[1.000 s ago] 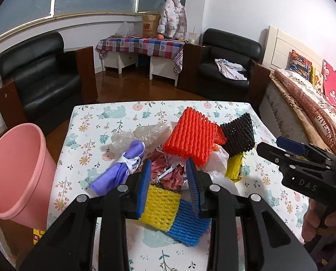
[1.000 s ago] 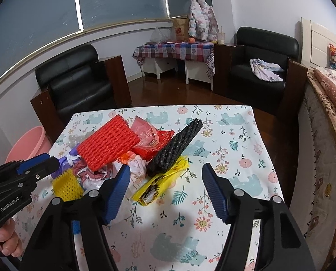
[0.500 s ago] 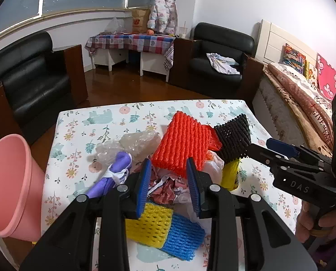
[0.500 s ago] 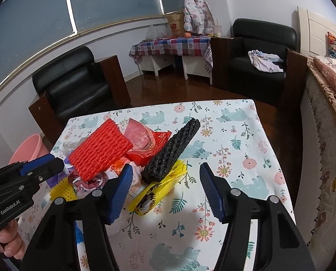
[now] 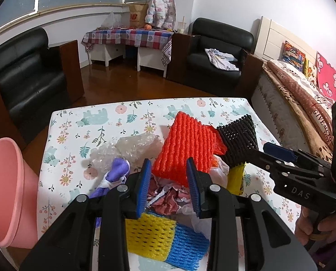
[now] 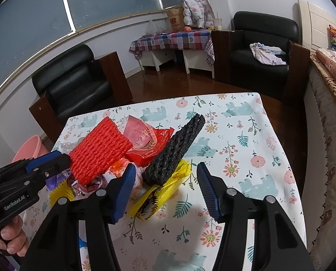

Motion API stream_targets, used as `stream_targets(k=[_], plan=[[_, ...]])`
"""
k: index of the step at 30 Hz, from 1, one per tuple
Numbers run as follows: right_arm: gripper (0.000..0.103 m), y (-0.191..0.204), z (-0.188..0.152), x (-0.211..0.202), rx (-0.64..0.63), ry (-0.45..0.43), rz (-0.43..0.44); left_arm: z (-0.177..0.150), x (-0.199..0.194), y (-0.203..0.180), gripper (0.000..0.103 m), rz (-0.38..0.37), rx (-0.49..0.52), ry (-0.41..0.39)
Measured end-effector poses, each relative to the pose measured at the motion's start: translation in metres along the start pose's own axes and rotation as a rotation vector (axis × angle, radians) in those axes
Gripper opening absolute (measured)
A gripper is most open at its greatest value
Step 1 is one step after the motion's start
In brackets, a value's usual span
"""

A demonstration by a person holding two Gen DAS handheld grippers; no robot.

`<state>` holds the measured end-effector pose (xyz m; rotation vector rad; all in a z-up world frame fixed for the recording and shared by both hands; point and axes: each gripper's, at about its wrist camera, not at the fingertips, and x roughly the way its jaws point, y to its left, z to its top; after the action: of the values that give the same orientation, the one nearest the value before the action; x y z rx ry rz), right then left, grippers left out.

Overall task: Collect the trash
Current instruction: 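Grasp the red mesh foam sleeve with the left tool while the right tool grasps the black mesh sleeve, then lift both held sleeves and carry them over the pink bin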

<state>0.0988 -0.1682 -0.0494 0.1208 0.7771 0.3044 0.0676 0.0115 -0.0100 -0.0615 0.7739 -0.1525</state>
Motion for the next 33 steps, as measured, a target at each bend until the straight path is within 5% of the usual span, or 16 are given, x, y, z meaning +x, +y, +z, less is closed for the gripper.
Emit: stream_targets(k=[10, 22, 26, 33], plan=[[0.049, -0.007, 0.001, 0.007, 0.026, 0.024, 0.009, 0.003, 0.016, 0.003, 0.032, -0.004, -0.002, 0.034], [0.016, -0.009, -0.002, 0.013, 0.043, 0.044, 0.040, -0.001, 0.019, -0.001, 0.032, -0.079, -0.002, 0.022], [0.013, -0.009, -0.003, 0.008, 0.036, 0.031, 0.038, -0.002, 0.016, -0.008, 0.015, -0.095, 0.022, 0.004], [0.012, -0.010, -0.003, -0.007, 0.043, -0.004, 0.036, 0.000, 0.001, -0.015, 0.009, -0.096, 0.029, -0.051]])
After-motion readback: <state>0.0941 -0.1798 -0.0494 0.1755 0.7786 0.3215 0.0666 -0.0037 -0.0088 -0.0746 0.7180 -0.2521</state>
